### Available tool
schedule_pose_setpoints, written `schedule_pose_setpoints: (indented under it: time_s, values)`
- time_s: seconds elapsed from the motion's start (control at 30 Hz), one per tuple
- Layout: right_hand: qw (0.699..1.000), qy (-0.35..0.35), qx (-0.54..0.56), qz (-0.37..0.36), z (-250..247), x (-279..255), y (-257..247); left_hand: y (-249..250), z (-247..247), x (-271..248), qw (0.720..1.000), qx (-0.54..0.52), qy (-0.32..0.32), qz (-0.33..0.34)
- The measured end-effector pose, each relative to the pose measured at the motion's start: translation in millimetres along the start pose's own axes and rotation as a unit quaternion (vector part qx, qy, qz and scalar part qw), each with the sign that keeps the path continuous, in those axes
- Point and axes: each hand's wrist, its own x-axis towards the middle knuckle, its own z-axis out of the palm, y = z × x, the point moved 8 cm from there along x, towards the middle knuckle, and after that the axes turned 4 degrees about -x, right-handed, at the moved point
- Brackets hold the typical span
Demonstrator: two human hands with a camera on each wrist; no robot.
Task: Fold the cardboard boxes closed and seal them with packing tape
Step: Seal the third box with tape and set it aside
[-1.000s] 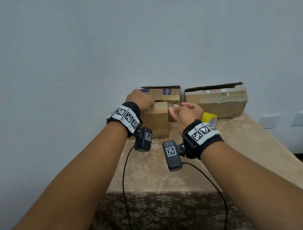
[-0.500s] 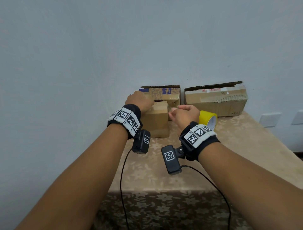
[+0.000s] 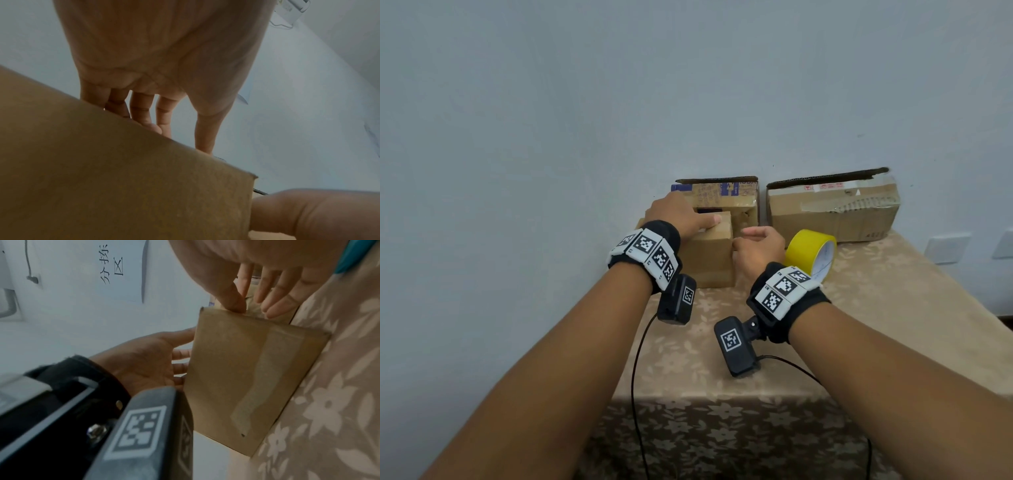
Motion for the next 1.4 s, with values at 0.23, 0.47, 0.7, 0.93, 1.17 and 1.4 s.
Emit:
schedule_pose_setpoints:
  time_s: [0.23, 0.47, 0.7, 0.93, 1.17, 1.4]
  values:
    - [0.996, -0.010, -0.004, -0.085, 8, -21, -26, 0, -1, -1, 1.000, 0.007, 0.012, 0.005]
    - [0.980, -0.114, -0.066, -0.147, 34, -40, -33, 1, 0, 1, 0.999, 0.015, 0.031, 0.019]
    - [0.973, -0.155, -0.108, -0.134, 32, -37, -27, 2, 5, 1, 0.996, 0.034, 0.073, 0.041]
    - [0.976, -0.171, -0.088, -0.098, 29, -34, -30, 4, 12, -2, 0.999, -0.021, 0.008, 0.037]
    - [0.983, -0.185, -0.020, -0.004, 25, -28, -30, 1, 5, -3, 0.998, -0.064, 0.017, 0.009]
    - [0.973, -0.199, 0.112, 0.044, 20, -17, -34, 1, -11, -14, 0.984, -0.165, 0.072, 0.012]
